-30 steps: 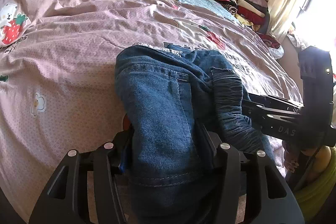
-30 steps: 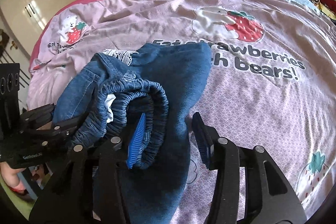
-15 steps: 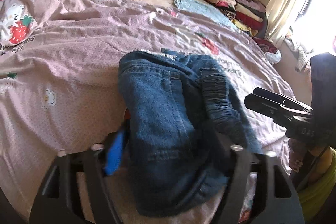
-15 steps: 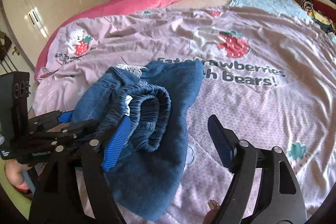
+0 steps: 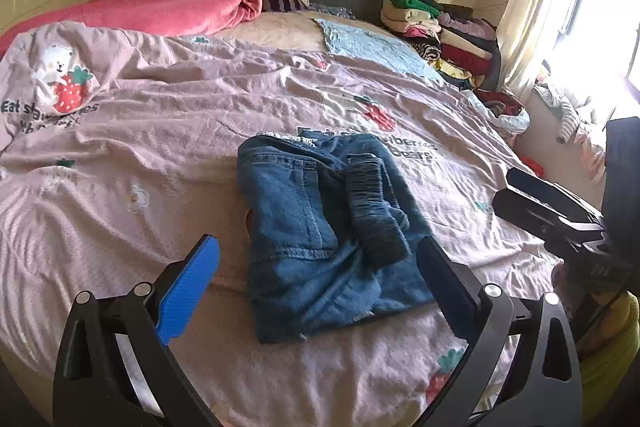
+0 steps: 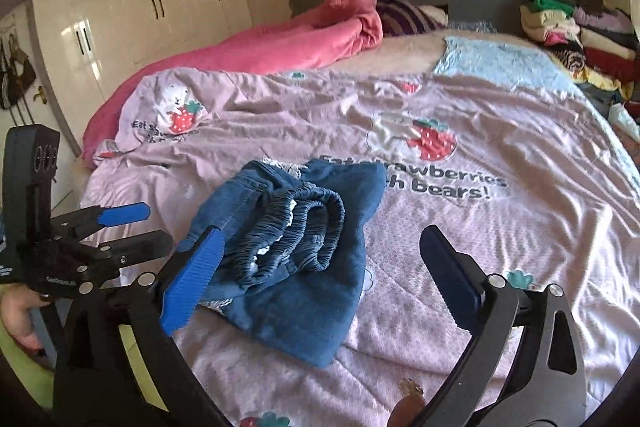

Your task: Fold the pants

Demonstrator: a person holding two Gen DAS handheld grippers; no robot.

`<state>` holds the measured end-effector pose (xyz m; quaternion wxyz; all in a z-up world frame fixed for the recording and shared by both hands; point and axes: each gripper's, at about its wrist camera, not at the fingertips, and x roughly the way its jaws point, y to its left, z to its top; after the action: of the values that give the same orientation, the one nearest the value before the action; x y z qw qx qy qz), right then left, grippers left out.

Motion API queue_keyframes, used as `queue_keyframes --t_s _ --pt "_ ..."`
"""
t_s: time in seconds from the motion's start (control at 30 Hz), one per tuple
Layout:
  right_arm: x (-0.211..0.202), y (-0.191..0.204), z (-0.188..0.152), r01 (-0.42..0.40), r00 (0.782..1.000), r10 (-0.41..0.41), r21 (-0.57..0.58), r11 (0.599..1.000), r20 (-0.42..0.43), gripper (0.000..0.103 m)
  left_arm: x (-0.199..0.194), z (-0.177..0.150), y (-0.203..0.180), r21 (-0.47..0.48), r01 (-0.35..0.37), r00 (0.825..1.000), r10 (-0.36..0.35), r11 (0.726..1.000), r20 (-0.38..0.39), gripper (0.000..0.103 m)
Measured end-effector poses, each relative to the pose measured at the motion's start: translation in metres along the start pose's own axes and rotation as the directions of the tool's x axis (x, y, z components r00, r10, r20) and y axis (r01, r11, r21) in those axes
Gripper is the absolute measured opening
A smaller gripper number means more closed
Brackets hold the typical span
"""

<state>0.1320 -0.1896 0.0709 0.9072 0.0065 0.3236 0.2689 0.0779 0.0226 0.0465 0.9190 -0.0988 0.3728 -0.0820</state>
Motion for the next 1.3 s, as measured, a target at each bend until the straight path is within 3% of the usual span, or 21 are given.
queue_keyframes --t_s 0.37,0.77,1.3 --pt "-0.033 0.008 -0.006 0.018 0.999 -0.017 -0.022 1.0 0.04 0.094 -0.029 -0.021 -0.006 0.007 -0.069 0.997 0.068 0.998 0.031 0.098" --pt "-0.055 0.013 -0.025 0.068 0.997 -0.066 -0.058 0.996 0.027 0.094 -0.054 -0.04 -0.002 0.0 -0.089 0.994 0.089 0.996 0.057 0.098" --pt "-0.036 0.011 -0.078 0.088 0.99 -0.089 -0.02 0.996 -0.107 0.094 -0.039 -0.08 0.003 -0.004 -0.111 0.993 0.111 0.994 -0.049 0.098"
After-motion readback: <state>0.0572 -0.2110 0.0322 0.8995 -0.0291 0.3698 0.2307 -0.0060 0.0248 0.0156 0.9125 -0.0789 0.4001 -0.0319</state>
